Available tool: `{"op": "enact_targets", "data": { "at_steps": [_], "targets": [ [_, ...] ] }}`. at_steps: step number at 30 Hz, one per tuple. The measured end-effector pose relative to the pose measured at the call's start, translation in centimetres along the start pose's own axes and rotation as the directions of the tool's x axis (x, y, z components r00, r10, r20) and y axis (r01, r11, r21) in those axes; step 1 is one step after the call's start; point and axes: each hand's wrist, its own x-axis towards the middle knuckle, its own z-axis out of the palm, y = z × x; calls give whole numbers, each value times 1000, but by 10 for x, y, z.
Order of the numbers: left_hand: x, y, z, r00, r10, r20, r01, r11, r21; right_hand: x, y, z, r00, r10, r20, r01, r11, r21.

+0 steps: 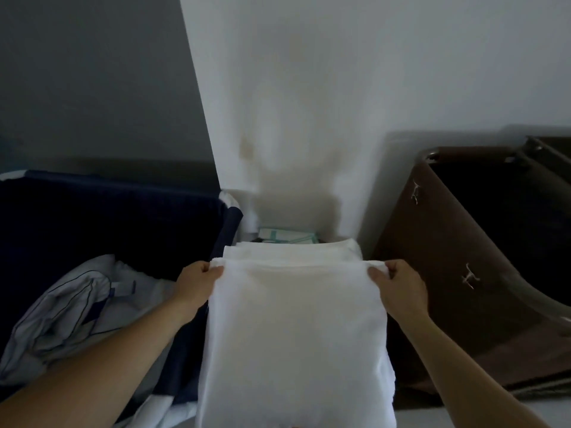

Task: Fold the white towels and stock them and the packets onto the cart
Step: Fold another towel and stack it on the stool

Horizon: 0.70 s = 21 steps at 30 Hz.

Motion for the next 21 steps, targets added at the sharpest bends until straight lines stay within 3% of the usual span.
{"op": "enact_targets", "data": {
  "at_steps": [4,10,17,21],
  "targets": [
    [43,-17,35,995,-95,-4,95,993,68,40,16,47,989,101,104,-105,994,37],
    [84,-34,70,994,-106,27,98,973,208,69,39,88,952,259,161,-262,965,-5],
    [103,-5,81,971,133,-197,-103,983,153,106,3,87,979,197,-45,-191,974,123],
    [131,-10,84,993,111,-39,-84,902,423,122,5,104,969,239,69,-241,970,18]
  ]
}}
